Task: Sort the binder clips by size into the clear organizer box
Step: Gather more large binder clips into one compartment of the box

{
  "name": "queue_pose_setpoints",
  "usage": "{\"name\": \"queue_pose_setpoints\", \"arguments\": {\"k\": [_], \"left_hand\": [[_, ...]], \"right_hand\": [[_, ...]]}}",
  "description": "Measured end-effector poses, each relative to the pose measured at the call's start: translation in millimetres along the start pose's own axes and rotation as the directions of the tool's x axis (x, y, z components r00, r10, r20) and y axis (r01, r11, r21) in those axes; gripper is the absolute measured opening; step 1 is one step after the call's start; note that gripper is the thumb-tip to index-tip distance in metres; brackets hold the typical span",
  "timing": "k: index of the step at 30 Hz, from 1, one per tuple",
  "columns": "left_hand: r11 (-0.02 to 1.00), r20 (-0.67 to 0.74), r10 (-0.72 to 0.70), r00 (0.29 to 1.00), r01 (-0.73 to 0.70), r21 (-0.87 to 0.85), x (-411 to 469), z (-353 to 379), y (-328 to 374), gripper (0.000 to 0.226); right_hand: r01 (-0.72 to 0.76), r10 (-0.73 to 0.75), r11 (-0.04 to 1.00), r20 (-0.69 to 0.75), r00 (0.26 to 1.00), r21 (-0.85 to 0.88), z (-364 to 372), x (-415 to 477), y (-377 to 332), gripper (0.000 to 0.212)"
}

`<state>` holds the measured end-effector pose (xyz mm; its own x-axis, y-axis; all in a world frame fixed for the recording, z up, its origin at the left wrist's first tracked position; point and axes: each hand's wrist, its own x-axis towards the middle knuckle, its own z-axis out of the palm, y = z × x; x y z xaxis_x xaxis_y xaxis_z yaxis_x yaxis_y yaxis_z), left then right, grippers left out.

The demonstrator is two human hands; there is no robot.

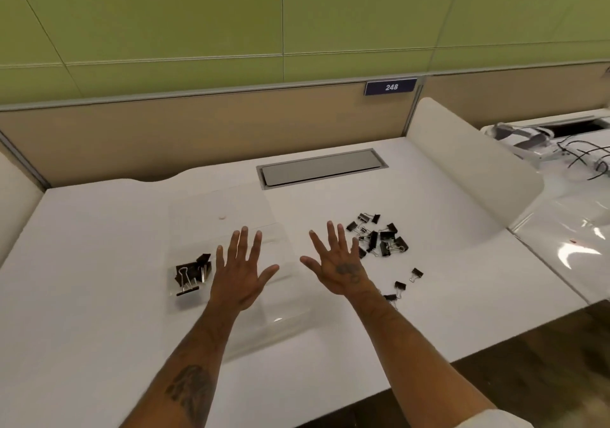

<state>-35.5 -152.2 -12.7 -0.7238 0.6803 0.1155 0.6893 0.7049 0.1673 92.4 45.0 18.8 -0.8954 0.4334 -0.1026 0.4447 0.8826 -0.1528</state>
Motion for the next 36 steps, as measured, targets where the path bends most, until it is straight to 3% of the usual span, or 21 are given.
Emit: {"name": "queue_pose_setpoints", "arguments": {"k": [13, 18, 23, 31, 36], "left_hand": [[0.999, 0.003, 0.038, 0.999, -0.038, 0.021, 38.8, 26.6, 121.4, 0.083], [0.998, 0.026, 0.044, 0.999, -0.045, 0.053, 48.4, 36.2, 152.3, 0.085], [0.996, 0.064, 0.070, 0.996, -0.072, 0.042, 56.1, 51.1, 169.5, 0.085], [0.987, 0.139, 0.154, 0.978, -0.159, 0.028, 91.4, 62.9, 170.5, 0.086], [0.977, 0.228, 0.214, 0.950, -0.211, -0.037, 108.1, 72.1, 175.0, 0.087]], "right_hand": [[-0.052, 0.050, 0.998, -0.053, 0.997, -0.040, -2.6, -1.9, 139.4, 0.081], [-0.063, 0.063, 0.998, -0.041, 0.997, -0.006, 3.3, -6.5, 179.4, 0.097], [-0.115, 0.116, 0.993, 0.024, 0.993, -0.021, 9.9, -8.1, 199.1, 0.070], [-0.157, 0.159, 0.986, 0.025, 0.987, -0.058, 17.8, 16.1, 205.6, 0.061], [-0.133, 0.133, 0.991, -0.010, 0.991, 0.006, 23.0, 32.9, 201.8, 0.055]]}}
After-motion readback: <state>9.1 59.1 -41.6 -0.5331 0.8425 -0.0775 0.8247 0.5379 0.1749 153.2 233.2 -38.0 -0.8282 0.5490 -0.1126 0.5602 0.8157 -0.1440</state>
